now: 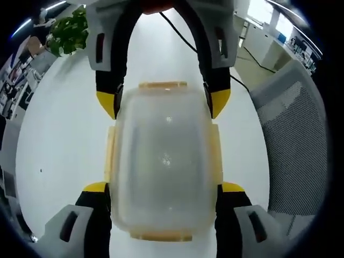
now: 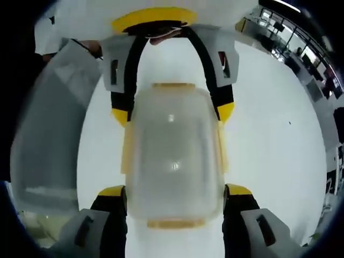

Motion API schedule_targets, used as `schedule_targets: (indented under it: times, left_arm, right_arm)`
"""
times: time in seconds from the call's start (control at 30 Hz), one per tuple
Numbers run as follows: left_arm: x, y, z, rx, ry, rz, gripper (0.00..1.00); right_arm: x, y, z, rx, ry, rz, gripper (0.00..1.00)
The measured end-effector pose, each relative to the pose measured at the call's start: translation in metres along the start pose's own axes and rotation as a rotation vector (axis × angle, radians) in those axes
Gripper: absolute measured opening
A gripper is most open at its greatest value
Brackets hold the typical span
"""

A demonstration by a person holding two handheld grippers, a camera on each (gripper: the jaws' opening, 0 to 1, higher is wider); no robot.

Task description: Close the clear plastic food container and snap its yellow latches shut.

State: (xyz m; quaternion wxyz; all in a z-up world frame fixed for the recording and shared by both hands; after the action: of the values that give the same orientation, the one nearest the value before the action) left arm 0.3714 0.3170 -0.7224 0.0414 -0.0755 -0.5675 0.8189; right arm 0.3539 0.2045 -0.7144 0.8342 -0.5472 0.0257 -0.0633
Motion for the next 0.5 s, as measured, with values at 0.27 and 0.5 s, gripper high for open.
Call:
schedule_targets:
  times: [0.27,0.5]
  left_arm:
    - [0.003,-0.003,-0.006,-0.007,0.002,0.003,0.80]
    - [0.007,-0.006,-0.015,0.029,-0.023,0.007,0.80]
  right_arm:
    - [-0.002,0.003,0.005,0.002,-0.004,-0.006,0.73]
    - [-0.004,0.006,0.009,0.055,-0.019,-0.008,0.73]
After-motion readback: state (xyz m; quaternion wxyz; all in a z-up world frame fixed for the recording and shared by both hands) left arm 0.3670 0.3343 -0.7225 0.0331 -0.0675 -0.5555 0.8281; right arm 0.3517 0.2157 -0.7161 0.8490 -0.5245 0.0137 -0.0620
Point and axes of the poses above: the point that each gripper's makers call its tool centre point, and the gripper's own axes: y roughly forward along the fingers, x roughly to its right, z roughly out of its top, the point moved 8 cm from there along -y, roughly backward along the fingers
